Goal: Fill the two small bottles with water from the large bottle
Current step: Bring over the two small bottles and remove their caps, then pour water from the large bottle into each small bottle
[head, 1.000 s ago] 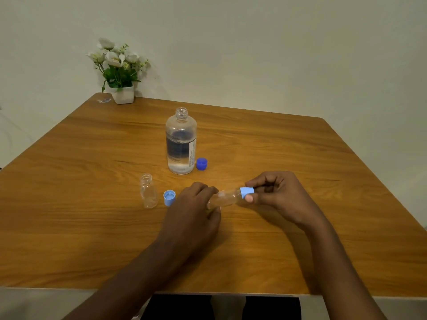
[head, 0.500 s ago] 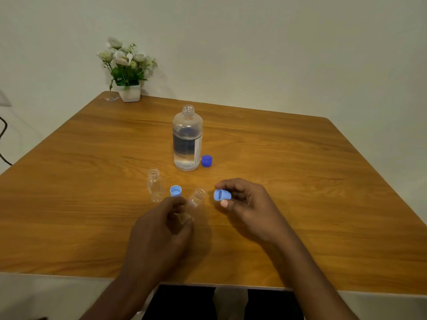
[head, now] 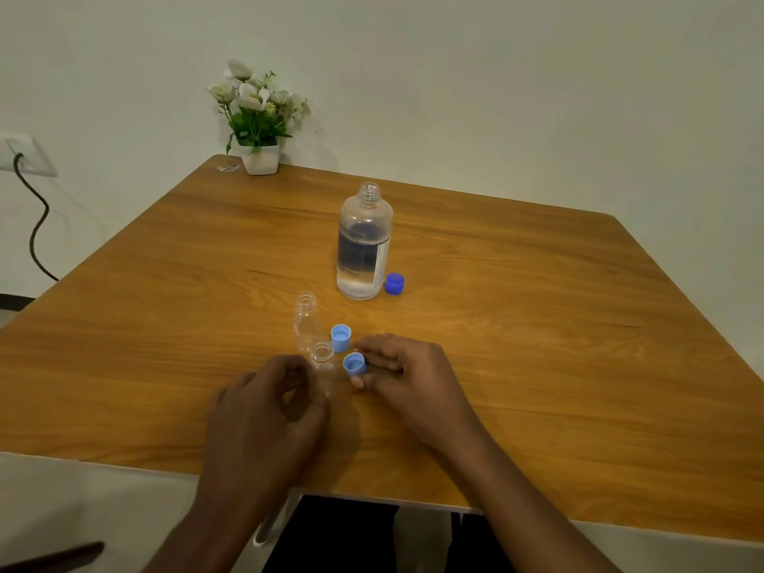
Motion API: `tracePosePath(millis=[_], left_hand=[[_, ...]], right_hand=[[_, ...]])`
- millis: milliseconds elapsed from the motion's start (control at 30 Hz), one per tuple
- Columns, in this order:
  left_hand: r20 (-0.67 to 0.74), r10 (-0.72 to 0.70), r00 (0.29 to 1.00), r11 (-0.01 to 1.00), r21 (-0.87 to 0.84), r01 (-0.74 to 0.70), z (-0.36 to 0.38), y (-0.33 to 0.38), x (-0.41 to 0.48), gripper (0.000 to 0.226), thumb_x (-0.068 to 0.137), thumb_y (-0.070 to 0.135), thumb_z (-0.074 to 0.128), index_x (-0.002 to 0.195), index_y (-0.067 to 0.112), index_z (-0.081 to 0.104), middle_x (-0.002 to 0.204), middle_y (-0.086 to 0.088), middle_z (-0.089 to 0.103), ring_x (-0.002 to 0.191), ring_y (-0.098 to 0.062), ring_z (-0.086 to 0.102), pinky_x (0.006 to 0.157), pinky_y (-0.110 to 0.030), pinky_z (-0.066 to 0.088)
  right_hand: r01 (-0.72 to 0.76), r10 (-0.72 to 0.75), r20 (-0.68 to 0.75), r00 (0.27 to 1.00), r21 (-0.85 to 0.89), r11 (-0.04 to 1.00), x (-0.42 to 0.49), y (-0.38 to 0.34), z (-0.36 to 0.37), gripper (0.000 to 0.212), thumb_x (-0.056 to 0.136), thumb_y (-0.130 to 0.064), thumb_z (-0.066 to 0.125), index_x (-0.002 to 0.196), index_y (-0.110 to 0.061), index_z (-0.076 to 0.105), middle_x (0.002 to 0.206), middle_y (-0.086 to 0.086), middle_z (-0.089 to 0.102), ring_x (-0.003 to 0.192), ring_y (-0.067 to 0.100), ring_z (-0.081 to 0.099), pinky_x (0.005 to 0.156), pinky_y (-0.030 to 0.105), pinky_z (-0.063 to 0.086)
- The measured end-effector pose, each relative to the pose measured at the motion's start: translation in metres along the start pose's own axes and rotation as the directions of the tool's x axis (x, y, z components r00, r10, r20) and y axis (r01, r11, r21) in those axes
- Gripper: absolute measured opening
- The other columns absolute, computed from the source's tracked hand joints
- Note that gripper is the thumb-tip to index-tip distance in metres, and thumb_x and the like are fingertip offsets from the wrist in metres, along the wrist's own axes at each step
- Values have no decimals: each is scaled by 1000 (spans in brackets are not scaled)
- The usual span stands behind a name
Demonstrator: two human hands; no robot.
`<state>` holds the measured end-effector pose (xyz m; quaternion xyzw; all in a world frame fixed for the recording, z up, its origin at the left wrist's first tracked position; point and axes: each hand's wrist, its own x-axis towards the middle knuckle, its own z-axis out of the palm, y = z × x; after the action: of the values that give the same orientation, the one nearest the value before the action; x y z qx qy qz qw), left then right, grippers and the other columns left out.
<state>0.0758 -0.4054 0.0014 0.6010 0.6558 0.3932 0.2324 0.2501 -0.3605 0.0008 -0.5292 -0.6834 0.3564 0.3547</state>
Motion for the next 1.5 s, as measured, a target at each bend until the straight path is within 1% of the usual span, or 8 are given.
tracePosePath(millis=[133, 267, 433, 667, 967, 1233, 1367, 1500], left_hand=[[-20, 16, 1000, 1000, 22, -15, -1, 1, -1, 28, 69, 49, 65, 94, 38, 59, 85, 25, 65, 88, -5, 64, 85, -49, 50], [10, -1, 1000, 1000, 15, 1, -2, -1, -2, 32, 71, 41, 74, 100, 35, 61, 91, 21, 66, 92, -8, 63, 87, -49, 50], [54, -24, 998, 1000, 20, 23, -7, -5, -3, 52, 68, 21, 79, 114, 32, 58, 93, 29, 55, 101, -12, 59, 89, -42, 49], [52, -18, 998, 1000, 4, 18, -5, -10, -2, 58, 68, 27, 82, 121, 28, 59, 104, 13, 61, 99, -11, 58, 87, -34, 49], [12, 8, 1000, 999, -54, -7, 0, -16, 2, 58, 66, 28, 83, 119, 30, 61, 100, 21, 60, 93, -1, 57, 74, -16, 40], [-3, 26, 1000, 999, -33, -26, 2, -16, 2, 62, 60, 45, 80, 118, 32, 62, 101, 20, 63, 96, -5, 60, 85, -32, 50], [-3, 25, 1000, 999, -34, -25, 3, -14, 3, 59, 65, 35, 84, 119, 30, 61, 100, 24, 56, 96, -4, 58, 88, -33, 49], [16, 24, 1000, 1000, -20, -24, 2, -12, 4, 56, 67, 41, 80, 119, 32, 60, 102, 24, 59, 98, -5, 59, 89, -37, 50]], right_hand=[[5, -1, 33, 999, -104, 995, -1, 4, 1, 39, 80, -14, 75, 118, -21, 69, 117, -7, 70, 136, 3, 34, 110, 20, 30], [-38, 41, 29, 999, -98, 994, -1, 2, 1, 57, 74, -13, 80, 128, -19, 62, 128, -5, 65, 134, 1, 41, 111, 29, 38], [-98, 96, 35, 995, 69, 993, -1, 6, -15, 76, 70, -16, 85, 136, -30, 51, 131, -16, 59, 119, -13, 50, 95, 8, 40], [-22, 59, -281, 958, 133, 991, 23, 1, -20, 56, 80, -13, 77, 131, -20, 56, 128, -8, 61, 114, -5, 55, 97, 20, 48], [45, -18, -393, 919, 61, 997, 90, -15, -3, 87, 78, -19, 80, 149, -24, 30, 149, -3, 42, 129, 4, 40, 100, 23, 41], [64, -5, -386, 922, 140, 988, 108, -16, 12, 103, 73, -19, 84, 153, -23, 19, 152, -2, 39, 138, 15, 39, 108, 33, 42], [92, -41, -415, 909, 103, 990, 114, -13, 15, 96, 71, -22, 85, 149, -21, 28, 145, -3, 47, 132, 15, 46, 105, 37, 46], [132, -77, -439, 895, 97, 987, 113, -14, 14, 83, 71, -20, 84, 140, -23, 38, 135, -6, 55, 122, 10, 52, 98, 27, 49]])
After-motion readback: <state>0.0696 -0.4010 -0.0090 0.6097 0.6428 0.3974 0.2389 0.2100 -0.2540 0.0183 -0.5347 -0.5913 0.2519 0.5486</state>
